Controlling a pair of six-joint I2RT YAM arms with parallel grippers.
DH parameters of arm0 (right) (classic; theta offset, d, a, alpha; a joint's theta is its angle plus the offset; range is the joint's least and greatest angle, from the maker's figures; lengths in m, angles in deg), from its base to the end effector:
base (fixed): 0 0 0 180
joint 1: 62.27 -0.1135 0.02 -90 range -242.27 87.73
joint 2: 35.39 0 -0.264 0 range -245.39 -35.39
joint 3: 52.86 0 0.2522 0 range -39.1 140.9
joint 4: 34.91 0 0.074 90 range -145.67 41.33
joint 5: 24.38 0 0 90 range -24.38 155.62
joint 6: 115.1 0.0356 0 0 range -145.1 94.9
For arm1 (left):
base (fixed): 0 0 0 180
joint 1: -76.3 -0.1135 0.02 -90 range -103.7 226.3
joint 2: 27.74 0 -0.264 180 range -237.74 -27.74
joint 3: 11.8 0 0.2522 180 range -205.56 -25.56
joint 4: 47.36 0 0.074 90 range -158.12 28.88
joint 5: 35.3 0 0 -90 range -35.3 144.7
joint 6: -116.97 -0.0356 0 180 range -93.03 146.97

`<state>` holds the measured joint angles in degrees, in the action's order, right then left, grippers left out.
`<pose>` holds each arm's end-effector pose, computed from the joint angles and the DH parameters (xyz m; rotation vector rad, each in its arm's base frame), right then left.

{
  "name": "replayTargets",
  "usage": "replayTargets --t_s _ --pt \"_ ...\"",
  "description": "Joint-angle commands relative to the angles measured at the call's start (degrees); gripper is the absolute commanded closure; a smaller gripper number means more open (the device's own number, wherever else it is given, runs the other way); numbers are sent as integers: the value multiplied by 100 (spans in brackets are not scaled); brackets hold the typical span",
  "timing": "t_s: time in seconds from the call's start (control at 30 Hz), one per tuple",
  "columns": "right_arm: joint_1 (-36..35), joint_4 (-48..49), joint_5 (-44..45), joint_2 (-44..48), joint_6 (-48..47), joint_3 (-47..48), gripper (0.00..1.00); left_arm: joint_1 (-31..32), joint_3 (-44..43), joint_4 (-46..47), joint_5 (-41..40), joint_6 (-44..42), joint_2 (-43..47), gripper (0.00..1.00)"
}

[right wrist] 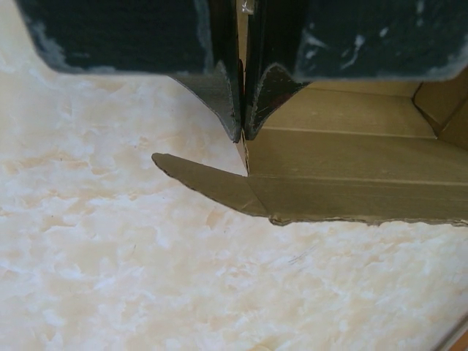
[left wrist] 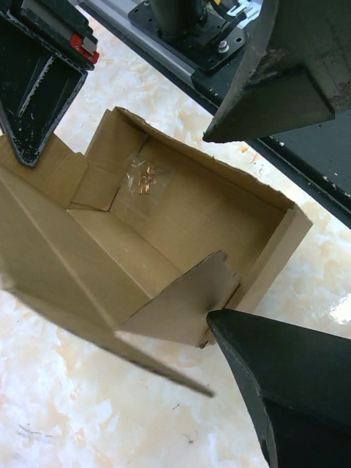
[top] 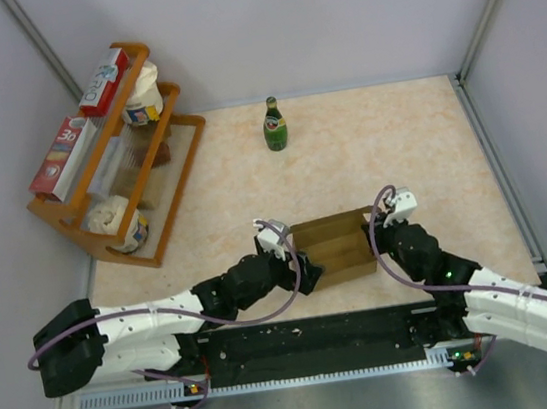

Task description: Fold the paper box

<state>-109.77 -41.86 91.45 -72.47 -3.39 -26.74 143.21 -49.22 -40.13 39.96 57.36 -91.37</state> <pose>0.1181 0.1059 0.1921 -0.1117 1.8684 0.4146 0.0991 -0.2094 0.2034 0.4487 1.9454 -0.8950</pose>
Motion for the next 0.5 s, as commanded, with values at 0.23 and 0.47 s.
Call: replayTargets --t_s 0.23,0.47 --pt "-110 268 204 306 79 -164 100 50 239 -8 270 362 817 1" --pt "-127 496 256 315 26 -287 100 50 388 27 569 538 940 1"
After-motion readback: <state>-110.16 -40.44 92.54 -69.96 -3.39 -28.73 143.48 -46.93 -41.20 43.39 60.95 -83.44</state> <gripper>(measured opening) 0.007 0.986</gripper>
